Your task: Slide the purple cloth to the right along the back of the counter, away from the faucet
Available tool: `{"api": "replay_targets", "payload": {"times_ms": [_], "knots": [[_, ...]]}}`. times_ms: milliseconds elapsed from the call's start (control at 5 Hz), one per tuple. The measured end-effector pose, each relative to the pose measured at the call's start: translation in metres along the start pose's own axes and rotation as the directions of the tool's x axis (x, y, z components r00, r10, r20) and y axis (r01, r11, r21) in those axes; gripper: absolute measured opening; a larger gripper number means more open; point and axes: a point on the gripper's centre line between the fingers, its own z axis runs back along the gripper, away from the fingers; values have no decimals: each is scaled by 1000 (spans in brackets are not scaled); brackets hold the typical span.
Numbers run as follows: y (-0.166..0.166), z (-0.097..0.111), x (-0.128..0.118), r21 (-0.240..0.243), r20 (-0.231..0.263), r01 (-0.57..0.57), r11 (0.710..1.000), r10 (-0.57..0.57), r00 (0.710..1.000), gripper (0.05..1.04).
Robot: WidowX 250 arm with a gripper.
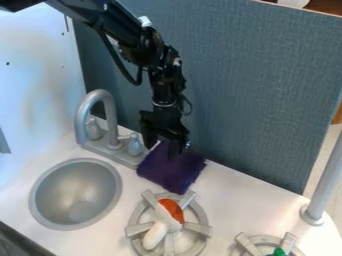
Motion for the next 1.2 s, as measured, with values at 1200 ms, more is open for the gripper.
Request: {"api": "replay_targets", "payload": {"times_ms": [1200], "knots": [[2, -60, 28, 107, -30, -150, 983, 154, 988, 1001]]}}
